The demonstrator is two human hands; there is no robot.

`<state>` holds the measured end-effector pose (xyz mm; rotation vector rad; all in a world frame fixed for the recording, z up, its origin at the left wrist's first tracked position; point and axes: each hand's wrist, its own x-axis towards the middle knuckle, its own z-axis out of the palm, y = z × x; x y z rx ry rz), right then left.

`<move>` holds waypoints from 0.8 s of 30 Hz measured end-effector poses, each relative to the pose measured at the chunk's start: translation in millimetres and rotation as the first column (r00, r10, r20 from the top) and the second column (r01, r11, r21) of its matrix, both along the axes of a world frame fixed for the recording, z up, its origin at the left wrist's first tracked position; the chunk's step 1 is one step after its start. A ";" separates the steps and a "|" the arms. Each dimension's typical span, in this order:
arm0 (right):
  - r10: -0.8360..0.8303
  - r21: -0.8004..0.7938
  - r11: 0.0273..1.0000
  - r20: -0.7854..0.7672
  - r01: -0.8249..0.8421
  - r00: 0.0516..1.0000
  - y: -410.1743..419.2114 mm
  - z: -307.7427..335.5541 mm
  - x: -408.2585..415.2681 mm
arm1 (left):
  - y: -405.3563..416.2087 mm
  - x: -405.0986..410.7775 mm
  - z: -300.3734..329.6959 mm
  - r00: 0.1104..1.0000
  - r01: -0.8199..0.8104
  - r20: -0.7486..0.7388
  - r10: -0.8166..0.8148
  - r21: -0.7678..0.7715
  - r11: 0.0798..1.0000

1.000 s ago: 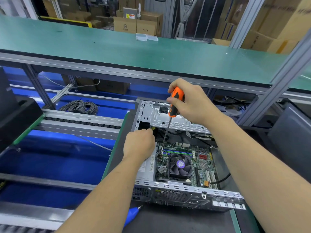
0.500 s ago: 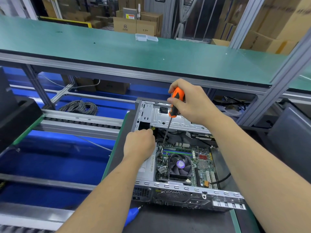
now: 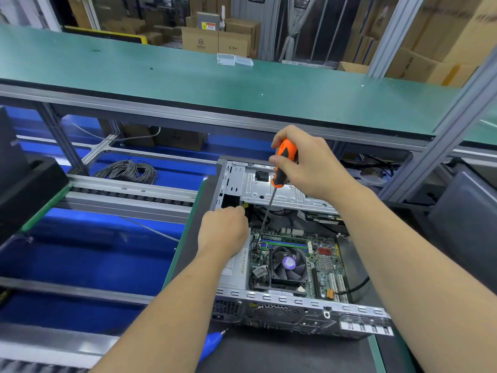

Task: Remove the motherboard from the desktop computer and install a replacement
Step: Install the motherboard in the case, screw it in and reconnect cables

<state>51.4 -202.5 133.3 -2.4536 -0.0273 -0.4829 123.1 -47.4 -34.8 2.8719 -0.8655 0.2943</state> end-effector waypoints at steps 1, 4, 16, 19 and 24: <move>-0.001 0.000 1.000 -0.001 0.001 1.000 0.0 -0.2 -0.1 | -0.2 0.0 0.2 1.000 -0.001 0.000 0.001 0.002 1.000; 0.001 0.000 1.000 -0.004 -0.001 1.000 0.2 -0.5 -0.4 | 0.1 -0.2 0.3 1.000 0.000 -0.001 0.000 0.002 1.000; 0.009 -0.010 1.000 -0.042 -0.009 0.999 2.3 0.0 -1.4 | 0.5 0.6 -1.8 1.000 0.012 -0.001 -0.012 -0.028 1.000; -0.061 -0.148 0.988 -0.096 0.046 0.994 7.7 7.3 3.0 | 0.5 0.3 -1.3 1.000 0.010 0.003 -0.009 -0.018 1.000; -0.393 -0.656 0.709 -0.064 0.258 0.917 16.4 28.2 27.0 | 1.0 0.6 -0.9 1.000 0.015 -0.006 -0.015 -0.020 1.000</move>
